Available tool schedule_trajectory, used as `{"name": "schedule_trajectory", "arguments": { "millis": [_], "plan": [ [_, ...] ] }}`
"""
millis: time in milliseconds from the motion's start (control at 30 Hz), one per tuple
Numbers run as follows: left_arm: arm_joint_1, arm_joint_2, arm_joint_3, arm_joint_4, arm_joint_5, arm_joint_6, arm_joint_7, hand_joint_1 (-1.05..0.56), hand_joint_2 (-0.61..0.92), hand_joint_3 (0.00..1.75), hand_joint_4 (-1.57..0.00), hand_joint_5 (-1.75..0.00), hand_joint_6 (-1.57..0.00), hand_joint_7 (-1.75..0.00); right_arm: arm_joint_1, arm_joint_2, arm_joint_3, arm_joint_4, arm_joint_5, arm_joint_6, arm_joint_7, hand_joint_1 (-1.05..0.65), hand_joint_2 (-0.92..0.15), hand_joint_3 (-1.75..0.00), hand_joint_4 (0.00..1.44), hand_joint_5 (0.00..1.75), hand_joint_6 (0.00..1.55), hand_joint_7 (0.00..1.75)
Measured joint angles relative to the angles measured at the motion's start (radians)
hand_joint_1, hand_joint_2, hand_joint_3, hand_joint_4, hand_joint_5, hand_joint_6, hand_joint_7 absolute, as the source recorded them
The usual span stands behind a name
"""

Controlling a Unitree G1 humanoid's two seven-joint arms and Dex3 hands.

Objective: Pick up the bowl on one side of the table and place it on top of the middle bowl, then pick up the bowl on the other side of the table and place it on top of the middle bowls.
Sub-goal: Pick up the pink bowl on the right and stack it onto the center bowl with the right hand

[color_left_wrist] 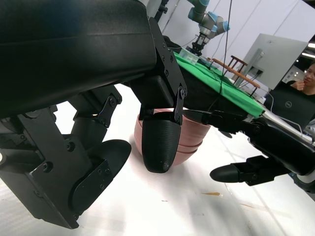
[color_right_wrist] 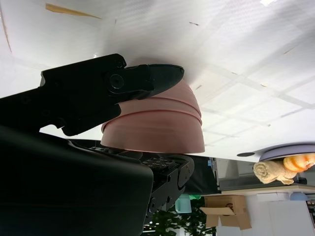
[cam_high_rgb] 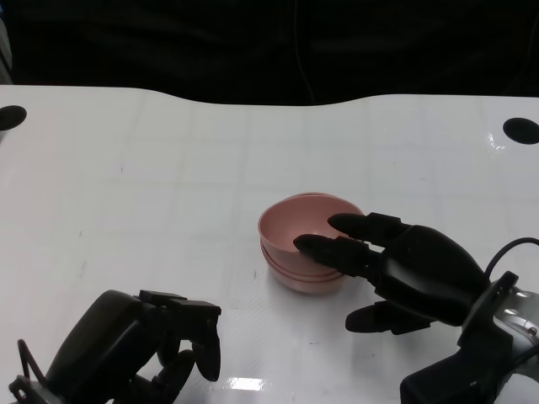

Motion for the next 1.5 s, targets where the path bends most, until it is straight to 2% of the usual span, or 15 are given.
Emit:
{"name": "schedule_trajectory", "arguments": {
  "millis": [467,1367,1400,1500],
  "plan": [
    [0.0,0.0,0.0,0.0,0.0,0.0,0.0,0.03,0.14,1.62,-0.94,-1.63,-0.93,-1.36,0.0,-0.001,0.001,0.0,0.0,0.005,0.034,-0.66,-0.92,-0.26,0.19,0.03,0.25,0.05],
    [0.0,0.0,0.0,-0.007,0.0,0.002,-0.002,0.06,0.13,1.63,-0.97,-1.61,-0.96,-1.34,0.0,-0.02,0.003,-0.013,-0.002,0.011,0.067,-0.67,-0.92,-0.29,0.25,0.07,0.32,0.05],
    [-0.001,0.0,0.0,-0.007,0.0,0.002,-0.002,0.06,0.13,1.63,-0.97,-1.62,-0.96,-1.35,0.004,-0.02,-0.002,-0.012,0.004,0.001,0.056,-0.63,-0.92,-0.31,0.21,0.06,0.25,0.02],
    [-0.001,0.0,0.0,-0.007,0.0,0.005,-0.006,0.05,0.12,1.64,-0.97,-1.62,-0.96,-1.36,0.036,-0.018,-0.042,-0.009,0.057,-0.086,-0.059,-0.6,-0.92,-0.34,0.2,0.06,0.21,0.0]
  ]
}}
